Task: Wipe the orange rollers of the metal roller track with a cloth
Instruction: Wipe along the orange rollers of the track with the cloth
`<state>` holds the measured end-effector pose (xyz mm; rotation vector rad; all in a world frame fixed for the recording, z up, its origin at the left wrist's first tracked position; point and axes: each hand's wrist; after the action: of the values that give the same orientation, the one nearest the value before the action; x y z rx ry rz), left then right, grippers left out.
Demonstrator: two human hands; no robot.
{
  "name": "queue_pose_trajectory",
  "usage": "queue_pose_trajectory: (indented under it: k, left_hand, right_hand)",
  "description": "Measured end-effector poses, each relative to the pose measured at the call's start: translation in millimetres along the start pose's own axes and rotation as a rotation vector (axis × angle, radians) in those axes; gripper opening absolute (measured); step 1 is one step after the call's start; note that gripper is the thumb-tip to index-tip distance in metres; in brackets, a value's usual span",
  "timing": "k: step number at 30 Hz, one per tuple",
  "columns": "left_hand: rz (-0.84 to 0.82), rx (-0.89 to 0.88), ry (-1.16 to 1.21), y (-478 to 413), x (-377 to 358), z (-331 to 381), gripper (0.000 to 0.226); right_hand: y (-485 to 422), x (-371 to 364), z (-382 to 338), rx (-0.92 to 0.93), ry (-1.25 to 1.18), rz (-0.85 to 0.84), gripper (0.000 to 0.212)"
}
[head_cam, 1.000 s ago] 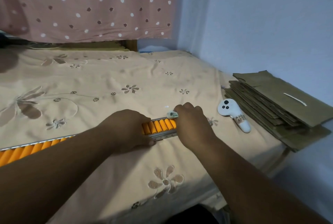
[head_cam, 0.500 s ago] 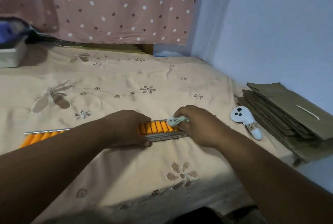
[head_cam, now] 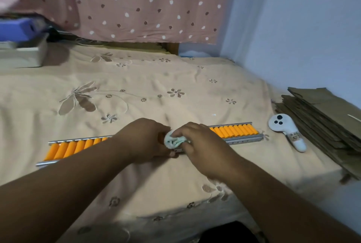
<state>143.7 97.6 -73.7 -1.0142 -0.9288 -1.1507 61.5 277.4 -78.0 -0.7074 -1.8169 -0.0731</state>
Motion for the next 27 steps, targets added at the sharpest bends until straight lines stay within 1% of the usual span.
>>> queue_pose_trajectory:
  k: [2, 4, 5, 6, 7, 8, 10, 11, 13, 16, 20, 22, 24, 27]
  left_hand:
    - [-0.027, 0.031, 0.007, 4, 3, -2, 0.046]
    - [-0.063, 0.059, 0.0, 11, 5, -8, 0.047]
    - [-0.095, 0.057, -0.015, 15, 6, -11, 0.052]
    - [-0.134, 0.043, -0.03, 20, 7, -14, 0.064]
    - [-0.16, 0.038, -0.011, 25, 8, -17, 0.076]
    - [-0.167, 0.057, 0.049, 29, 10, -18, 0.082]
    - [-0.145, 0.111, 0.18, 36, 17, -19, 0.077]
    - [-0.137, 0.114, 0.183, 39, 19, -19, 0.075]
    - [-0.184, 0.071, 0.059, 45, 21, -20, 0.077]
    - [-0.27, 0.032, -0.107, 55, 14, -24, 0.067]
    - [-0.252, 0.02, -0.205, 63, 7, -24, 0.065]
    - [-0.233, 0.027, -0.21, 62, 4, -23, 0.066]
    - [-0.225, 0.023, -0.212, 62, 3, -24, 0.073]
    - [-0.228, 0.013, -0.223, 64, 5, -27, 0.084]
  right_hand:
    - [1, 20, 5, -0.052, -0.095, -0.102, 0.026]
    - [0, 42, 11, -0.092, -0.117, -0.133, 0.026]
    - [-1, 51, 15, -0.107, -0.116, -0.109, 0.028]
    - [-3, 57, 19, -0.125, -0.123, -0.058, 0.029]
    - [-6, 60, 23, -0.145, -0.136, 0.005, 0.03]
    - [-9, 59, 26, -0.166, -0.14, 0.064, 0.03]
    - [-16, 49, 28, -0.181, -0.096, 0.131, 0.032]
    - [-17, 41, 28, -0.167, -0.051, 0.133, 0.033]
    - [-16, 23, 24, -0.124, 0.031, 0.105, 0.035]
    - [-6, -4, 13, -0.052, 0.079, 0.105, 0.038]
    - [1, -17, 1, -0.026, 0.078, 0.18, 0.042]
    - [6, -19, -6, -0.021, 0.093, 0.16, 0.043]
    - [10, -18, -12, 0.001, 0.082, 0.119, 0.041]
    - [13, -2, -14, 0.02, -0.005, -0.025, 0.033]
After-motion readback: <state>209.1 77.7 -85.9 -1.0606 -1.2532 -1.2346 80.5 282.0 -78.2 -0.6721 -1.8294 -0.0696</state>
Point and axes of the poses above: each hand's wrist, its own y-axis away from the middle knuckle, its own x-axis out of the back of the hand, z = x × y, and after that the axes turned 1 degree about z, right-handed
